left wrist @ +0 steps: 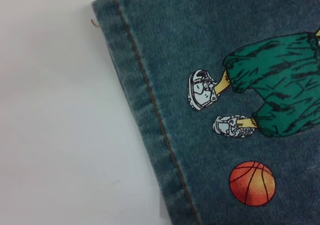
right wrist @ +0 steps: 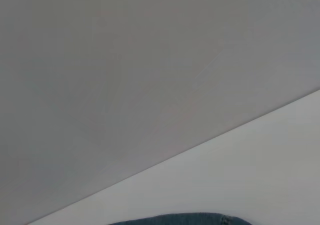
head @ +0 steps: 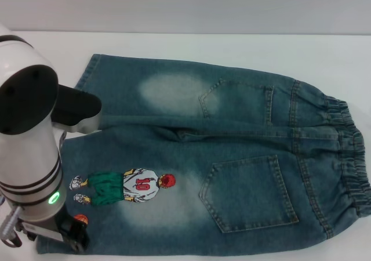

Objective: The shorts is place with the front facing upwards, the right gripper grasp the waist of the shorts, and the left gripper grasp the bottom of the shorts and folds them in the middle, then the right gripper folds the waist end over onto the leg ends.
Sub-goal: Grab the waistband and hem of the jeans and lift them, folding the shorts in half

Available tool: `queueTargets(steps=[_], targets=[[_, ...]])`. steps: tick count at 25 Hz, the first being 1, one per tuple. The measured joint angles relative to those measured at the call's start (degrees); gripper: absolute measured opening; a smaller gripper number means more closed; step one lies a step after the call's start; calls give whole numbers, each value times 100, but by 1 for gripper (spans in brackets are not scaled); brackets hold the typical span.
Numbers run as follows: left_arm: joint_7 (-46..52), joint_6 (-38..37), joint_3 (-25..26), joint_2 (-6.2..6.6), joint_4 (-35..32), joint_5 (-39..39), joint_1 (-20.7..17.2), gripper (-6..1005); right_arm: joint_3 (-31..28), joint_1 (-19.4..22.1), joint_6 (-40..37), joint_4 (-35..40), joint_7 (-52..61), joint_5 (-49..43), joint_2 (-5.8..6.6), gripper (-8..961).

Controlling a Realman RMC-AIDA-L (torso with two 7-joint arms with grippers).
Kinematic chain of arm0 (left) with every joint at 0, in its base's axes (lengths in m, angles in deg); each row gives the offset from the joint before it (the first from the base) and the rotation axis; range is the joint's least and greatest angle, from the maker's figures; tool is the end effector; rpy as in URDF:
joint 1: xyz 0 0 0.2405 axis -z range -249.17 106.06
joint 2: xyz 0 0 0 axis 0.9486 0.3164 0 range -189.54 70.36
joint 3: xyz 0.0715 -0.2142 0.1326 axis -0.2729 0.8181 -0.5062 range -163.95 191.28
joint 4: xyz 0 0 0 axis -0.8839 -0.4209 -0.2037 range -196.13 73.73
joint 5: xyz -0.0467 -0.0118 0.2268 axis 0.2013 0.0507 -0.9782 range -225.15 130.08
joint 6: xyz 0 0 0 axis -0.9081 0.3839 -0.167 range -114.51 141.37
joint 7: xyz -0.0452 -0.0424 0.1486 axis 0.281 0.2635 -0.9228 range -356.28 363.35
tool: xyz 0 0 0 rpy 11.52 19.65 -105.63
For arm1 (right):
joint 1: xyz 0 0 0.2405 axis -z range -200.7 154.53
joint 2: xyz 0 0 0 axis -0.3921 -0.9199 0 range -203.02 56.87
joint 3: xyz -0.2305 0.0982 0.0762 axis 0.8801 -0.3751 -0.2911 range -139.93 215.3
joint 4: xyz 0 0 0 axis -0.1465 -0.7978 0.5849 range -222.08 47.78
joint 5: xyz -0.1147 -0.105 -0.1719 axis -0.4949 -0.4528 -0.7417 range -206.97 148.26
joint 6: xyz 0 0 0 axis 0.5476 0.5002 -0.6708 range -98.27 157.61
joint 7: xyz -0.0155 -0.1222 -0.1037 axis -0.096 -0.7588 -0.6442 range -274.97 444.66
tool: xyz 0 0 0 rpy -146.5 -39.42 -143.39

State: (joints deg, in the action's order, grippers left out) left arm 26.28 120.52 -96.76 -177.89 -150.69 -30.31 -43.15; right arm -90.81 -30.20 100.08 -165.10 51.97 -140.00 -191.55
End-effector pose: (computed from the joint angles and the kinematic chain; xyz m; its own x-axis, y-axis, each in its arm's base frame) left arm -0.1993 0.2849 -0.0480 0.1590 0.9643 -0.2120 0.5499 -0.2648 -0.7921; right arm 0.3157 0.3400 0.1114 0.1636 -0.6445 -0.7469 -0.9865 -0.1060 -0.1247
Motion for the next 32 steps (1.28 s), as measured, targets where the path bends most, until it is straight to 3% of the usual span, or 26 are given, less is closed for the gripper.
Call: queueTargets(steps=[32], targets=[[32, -79, -91, -27, 147, 86, -54, 774, -9, -9, 69, -45, 0, 12, 0, 751]])
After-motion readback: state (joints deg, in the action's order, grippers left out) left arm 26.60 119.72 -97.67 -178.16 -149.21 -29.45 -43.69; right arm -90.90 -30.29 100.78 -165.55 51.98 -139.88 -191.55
